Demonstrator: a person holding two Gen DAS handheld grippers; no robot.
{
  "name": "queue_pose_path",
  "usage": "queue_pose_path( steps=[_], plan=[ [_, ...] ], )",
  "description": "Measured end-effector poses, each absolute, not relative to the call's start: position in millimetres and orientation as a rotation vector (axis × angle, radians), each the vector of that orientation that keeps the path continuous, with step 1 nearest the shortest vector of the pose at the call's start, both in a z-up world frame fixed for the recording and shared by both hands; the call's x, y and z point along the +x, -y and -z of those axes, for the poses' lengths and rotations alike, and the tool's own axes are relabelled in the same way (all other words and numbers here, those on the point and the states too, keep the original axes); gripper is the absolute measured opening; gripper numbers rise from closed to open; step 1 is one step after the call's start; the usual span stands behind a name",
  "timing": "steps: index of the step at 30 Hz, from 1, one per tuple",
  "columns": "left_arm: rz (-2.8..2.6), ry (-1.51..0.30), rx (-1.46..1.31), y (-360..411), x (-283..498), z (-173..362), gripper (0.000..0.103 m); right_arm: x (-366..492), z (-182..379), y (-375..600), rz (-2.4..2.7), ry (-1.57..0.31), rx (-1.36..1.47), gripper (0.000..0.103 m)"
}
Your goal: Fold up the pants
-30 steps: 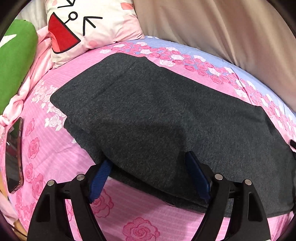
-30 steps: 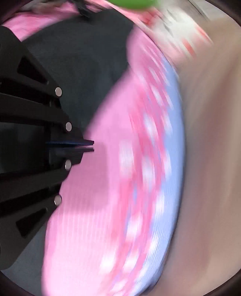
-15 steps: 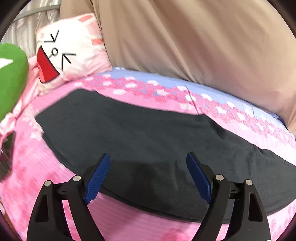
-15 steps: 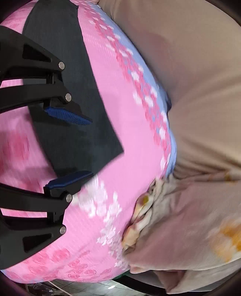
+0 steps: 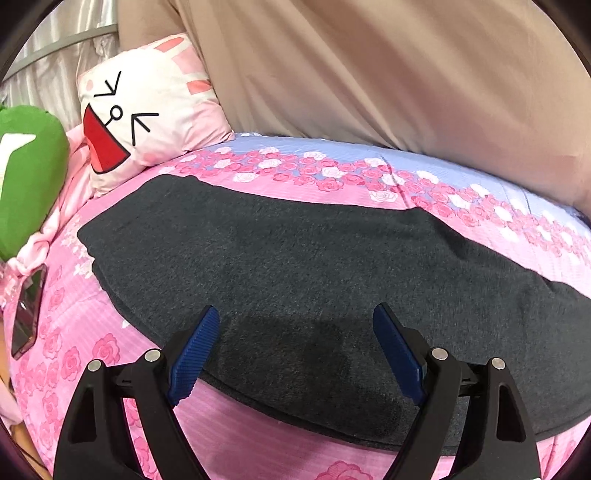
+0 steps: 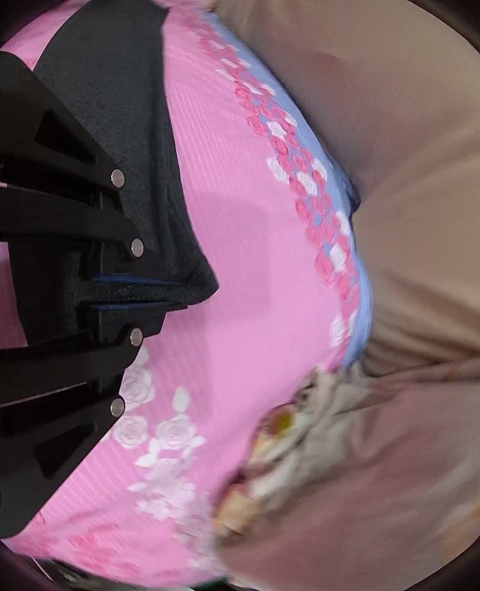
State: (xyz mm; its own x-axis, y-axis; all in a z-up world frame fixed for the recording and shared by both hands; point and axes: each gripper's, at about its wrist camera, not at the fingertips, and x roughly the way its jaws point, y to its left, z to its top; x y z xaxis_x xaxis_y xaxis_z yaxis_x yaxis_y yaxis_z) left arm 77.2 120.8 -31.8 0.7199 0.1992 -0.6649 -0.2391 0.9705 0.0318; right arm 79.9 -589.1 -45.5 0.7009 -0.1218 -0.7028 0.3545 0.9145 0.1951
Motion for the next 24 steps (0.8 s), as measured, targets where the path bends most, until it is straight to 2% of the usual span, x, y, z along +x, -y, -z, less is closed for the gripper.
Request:
queue_pose_path(
  steps=[2, 7, 11, 17, 19, 21, 23, 24],
  plan=[
    [-0.237, -0.739, -0.048, -119, 79, 33, 0.086, 79, 42, 580, 0.287, -0.755, 0.297, 0.016],
    [-0.218, -0.772, -0.049, -119, 82, 36, 0.087, 57, 7, 517, 0.135, -0.641, 0.316, 0.016],
    [-0.220, -0.858, -0.016, -116, 94, 45, 0.087, 83, -4, 396, -0.191, -0.723, 0.220, 0.016],
    [-0.200, -0.873, -0.035, -119, 92, 47, 0.087, 143, 37, 187, -0.572, -0.907, 0.043, 0.016],
    [-0.187, -0.887, -0.037, -120, 93, 47, 0.090, 167, 49, 152, -0.566, -0.946, -0.009, 0.012],
    [-0.177, -0.893, -0.034, -119, 94, 48, 0.091, 192, 48, 145, -0.462, -0.918, -0.049, 0.000],
    [-0.172, -0.889, -0.040, -120, 93, 48, 0.091, 207, 37, 159, -0.351, -0.929, 0.076, 0.000],
    [-0.169, -0.885, -0.047, -120, 93, 47, 0.091, 206, 31, 157, -0.358, -0.916, 0.106, 0.006]
  ],
)
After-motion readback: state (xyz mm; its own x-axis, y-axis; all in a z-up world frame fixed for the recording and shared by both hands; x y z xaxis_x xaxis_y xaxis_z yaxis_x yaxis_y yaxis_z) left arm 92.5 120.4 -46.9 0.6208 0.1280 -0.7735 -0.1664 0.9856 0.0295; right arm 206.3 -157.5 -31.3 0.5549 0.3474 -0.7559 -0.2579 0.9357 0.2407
